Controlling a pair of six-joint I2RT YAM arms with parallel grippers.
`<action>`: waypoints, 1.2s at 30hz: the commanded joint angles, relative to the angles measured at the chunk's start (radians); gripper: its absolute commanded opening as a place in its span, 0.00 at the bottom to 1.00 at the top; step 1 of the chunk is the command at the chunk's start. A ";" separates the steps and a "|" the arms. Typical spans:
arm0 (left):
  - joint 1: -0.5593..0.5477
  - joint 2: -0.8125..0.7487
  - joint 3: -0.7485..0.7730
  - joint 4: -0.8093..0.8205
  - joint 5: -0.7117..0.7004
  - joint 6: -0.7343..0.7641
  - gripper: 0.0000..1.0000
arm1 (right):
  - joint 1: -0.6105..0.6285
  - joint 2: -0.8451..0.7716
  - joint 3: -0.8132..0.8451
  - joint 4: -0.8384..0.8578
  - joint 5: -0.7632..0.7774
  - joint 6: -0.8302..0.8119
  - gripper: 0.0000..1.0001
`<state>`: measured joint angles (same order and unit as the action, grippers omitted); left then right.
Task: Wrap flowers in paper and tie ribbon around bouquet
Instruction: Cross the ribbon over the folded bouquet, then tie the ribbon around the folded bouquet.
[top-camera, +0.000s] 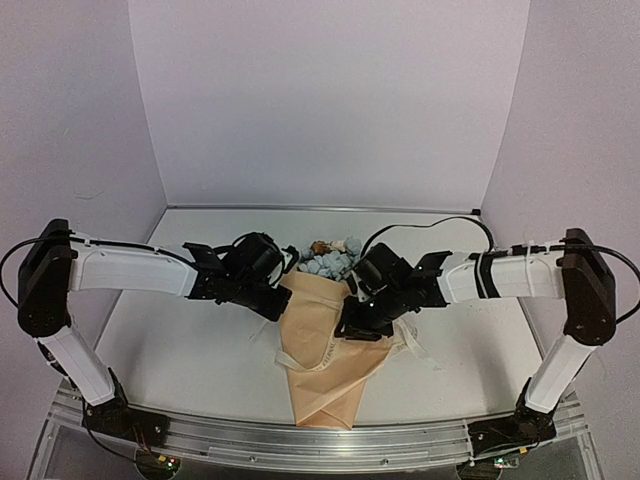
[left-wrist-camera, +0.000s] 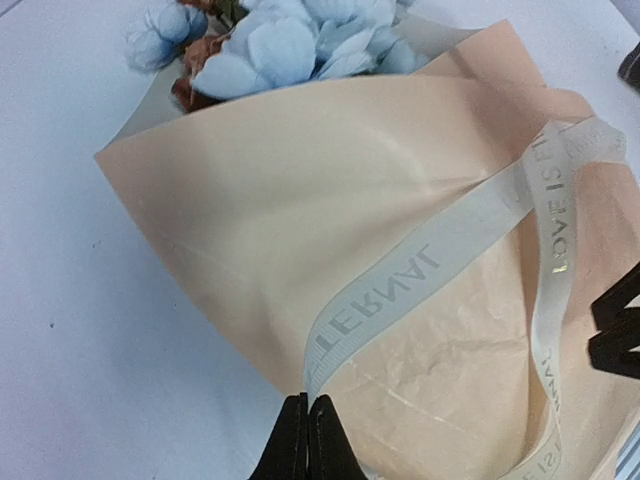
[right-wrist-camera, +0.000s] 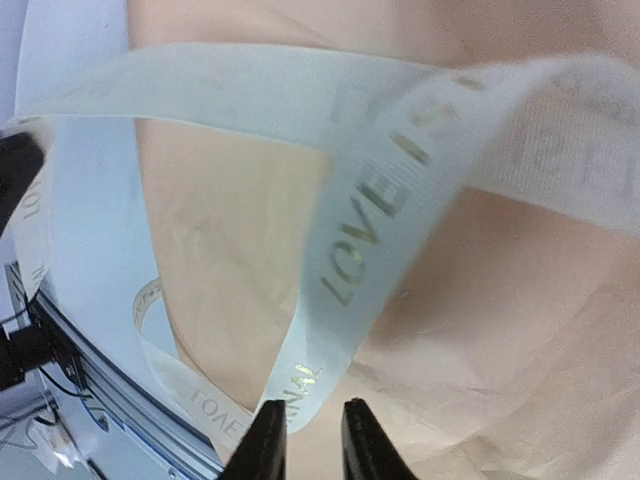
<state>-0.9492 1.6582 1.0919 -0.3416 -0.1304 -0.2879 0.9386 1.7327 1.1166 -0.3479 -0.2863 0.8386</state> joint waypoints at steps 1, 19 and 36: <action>0.004 -0.071 -0.048 -0.021 -0.075 -0.045 0.00 | 0.003 -0.095 0.027 -0.137 0.007 -0.161 0.37; 0.023 -0.074 -0.055 -0.032 -0.081 -0.054 0.00 | -0.018 -0.372 -0.315 -0.210 0.437 -0.797 0.57; 0.039 -0.085 -0.047 -0.032 -0.071 -0.045 0.00 | -0.063 -0.121 -0.232 -0.094 0.602 -0.677 0.48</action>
<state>-0.9188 1.5917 1.0176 -0.3695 -0.2020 -0.3397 0.8923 1.6077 0.8543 -0.4665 0.2459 0.0981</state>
